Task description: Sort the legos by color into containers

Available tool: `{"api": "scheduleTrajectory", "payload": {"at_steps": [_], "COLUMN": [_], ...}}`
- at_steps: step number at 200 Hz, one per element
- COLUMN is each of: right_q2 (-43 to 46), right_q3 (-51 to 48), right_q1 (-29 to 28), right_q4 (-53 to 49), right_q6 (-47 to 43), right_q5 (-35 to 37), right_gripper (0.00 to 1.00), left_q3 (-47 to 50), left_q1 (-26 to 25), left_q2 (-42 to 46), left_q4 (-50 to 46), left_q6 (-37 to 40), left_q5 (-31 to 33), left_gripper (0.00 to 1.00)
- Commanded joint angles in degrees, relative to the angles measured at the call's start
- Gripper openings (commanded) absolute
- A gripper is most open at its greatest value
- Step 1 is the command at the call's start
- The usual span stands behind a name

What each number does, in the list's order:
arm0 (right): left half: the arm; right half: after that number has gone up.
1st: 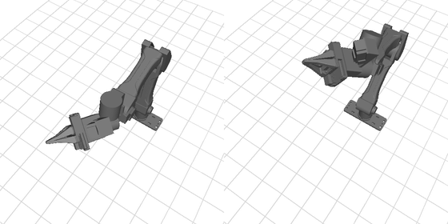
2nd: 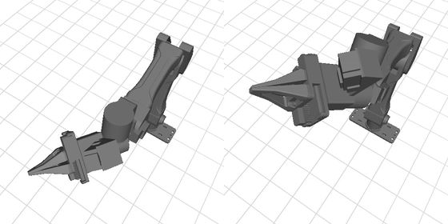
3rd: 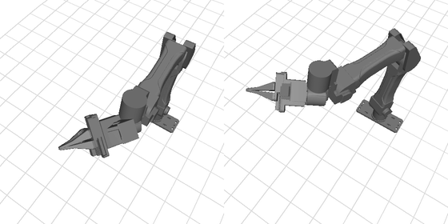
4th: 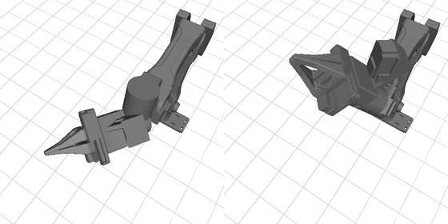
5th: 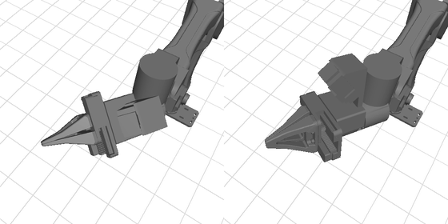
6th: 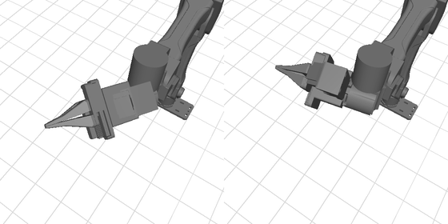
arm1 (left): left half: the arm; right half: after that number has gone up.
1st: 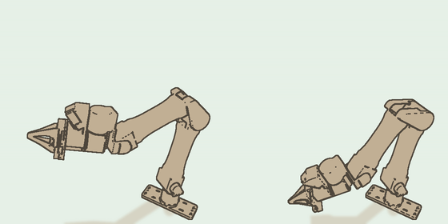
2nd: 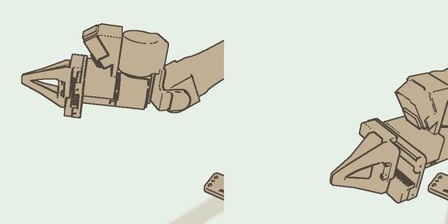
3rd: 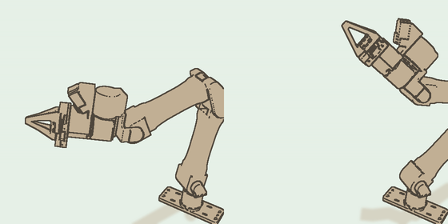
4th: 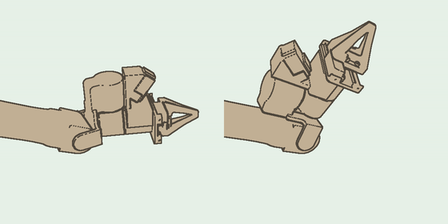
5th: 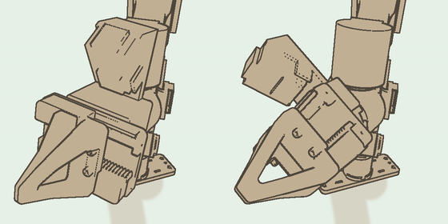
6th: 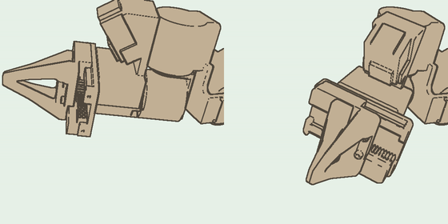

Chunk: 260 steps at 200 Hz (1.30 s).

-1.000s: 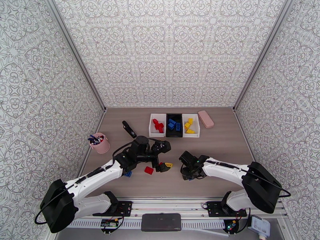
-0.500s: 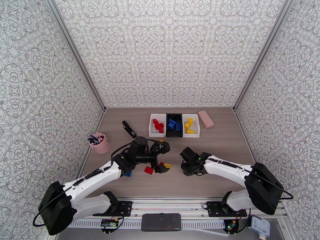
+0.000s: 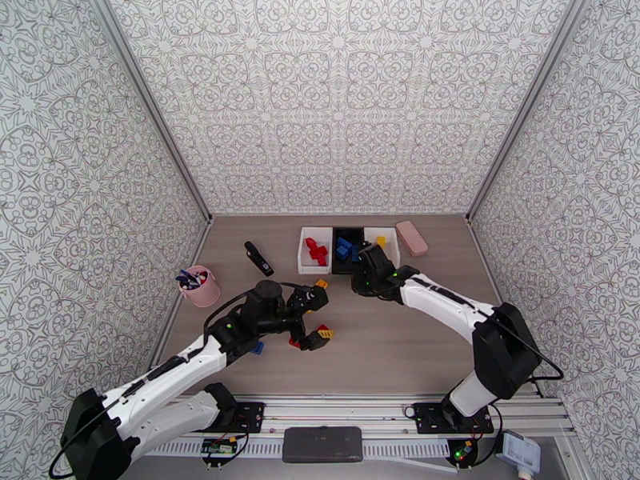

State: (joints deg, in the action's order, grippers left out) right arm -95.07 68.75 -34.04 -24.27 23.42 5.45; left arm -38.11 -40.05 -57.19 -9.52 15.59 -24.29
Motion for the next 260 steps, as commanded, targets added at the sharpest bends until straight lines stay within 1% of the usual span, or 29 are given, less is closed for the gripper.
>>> {"api": "scheduleTrajectory", "payload": {"at_steps": [1, 42, 90, 94, 109, 152, 184, 201, 223, 260], "right_q2": [-4.0, -12.2, -21.5, -22.2, -24.6, -29.4, -30.2, -29.8, -28.4, -24.1], "right_q3": [5.1, 13.8, 23.2, 24.0, 26.3, 31.4, 32.5, 32.6, 32.5, 29.9], "right_q1": [2.1, 5.4, 6.8, 6.8, 7.1, 7.6, 7.8, 7.8, 7.8, 7.8], "right_q4": [3.2, 5.9, 7.5, 7.6, 8.0, 8.2, 7.6, 7.1, 6.4, 6.3], "right_q6": [-4.5, -6.6, -8.1, -8.2, -8.4, -9.0, -9.3, -9.7, -10.1, -9.5], "right_q5": [2.1, 2.2, 0.4, 0.4, -0.1, -0.9, -1.6, -1.6, -2.8, -5.8], "right_gripper": [0.23, 0.22, 0.22, 0.22, 0.22, 0.22, 0.25, 0.29, 0.38, 0.54], "left_q3": [0.9, 1.8, 2.9, 3.1, 4.0, 6.0, 6.4, 6.5, 6.8, 7.0], "left_q1": [0.7, 1.6, 2.3, 2.3, 2.6, 2.9, 3.0, 3.1, 3.4, 4.1], "left_q2": [1.3, 1.7, 2.0, 2.0, 2.1, 1.5, 1.4, 1.7, 2.2, 3.7], "left_q4": [-1.9, 1.8, 5.8, 6.2, 8.3, 14.4, 15.8, 15.5, 15.9, 14.7], "left_q6": [-2.3, -6.7, -11.7, -12.3, -14.2, -17.0, -16.1, -15.6, -15.7, -16.8], "left_q5": [3.7, 7.1, 9.7, 11.6, 12.9, 15.5, 15.4, 15.5, 16.7, 24.5], "left_gripper": [1.0, 1.0, 1.0, 1.0, 1.0, 1.0, 1.0, 1.0, 1.0, 1.0]}}
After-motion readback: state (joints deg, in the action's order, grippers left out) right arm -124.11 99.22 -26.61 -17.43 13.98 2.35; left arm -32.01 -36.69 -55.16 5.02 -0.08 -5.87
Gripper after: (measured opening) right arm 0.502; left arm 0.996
